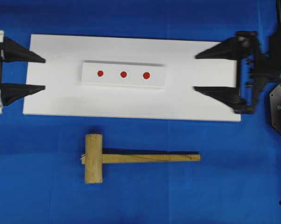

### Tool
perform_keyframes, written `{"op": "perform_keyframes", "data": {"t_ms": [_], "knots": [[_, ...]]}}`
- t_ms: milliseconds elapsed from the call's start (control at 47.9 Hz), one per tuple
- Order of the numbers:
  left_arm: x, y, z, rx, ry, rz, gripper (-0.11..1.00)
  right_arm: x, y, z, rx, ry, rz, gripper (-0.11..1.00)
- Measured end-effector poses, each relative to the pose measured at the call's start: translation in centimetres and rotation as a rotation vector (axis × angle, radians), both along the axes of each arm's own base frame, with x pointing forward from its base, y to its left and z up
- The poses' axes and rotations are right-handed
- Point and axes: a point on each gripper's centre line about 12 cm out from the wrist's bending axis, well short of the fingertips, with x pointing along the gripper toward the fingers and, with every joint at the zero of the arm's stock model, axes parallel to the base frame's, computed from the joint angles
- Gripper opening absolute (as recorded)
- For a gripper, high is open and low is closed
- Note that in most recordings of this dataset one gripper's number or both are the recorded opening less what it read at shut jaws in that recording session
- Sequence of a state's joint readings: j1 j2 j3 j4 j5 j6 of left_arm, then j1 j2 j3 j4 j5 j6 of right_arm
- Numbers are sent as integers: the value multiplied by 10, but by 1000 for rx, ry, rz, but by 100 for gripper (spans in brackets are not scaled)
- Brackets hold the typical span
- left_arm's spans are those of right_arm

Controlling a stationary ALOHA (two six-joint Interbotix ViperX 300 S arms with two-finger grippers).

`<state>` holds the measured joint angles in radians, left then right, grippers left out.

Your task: Hit the mark with a hammer.

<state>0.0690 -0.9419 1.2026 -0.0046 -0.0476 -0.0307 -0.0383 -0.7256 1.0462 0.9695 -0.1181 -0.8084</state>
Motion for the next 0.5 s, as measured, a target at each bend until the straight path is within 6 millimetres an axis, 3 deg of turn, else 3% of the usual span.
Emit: {"op": "perform_keyframes", "data": {"t_ms": [271, 501], "knots": [[-23, -5, -6, 17, -10, -25, 71, -57, 5, -22, -15, -61, 24, 76], [-41, -8, -9, 24, -52, -35, 71, -86, 2, -52, 0, -90, -7, 76]]}}
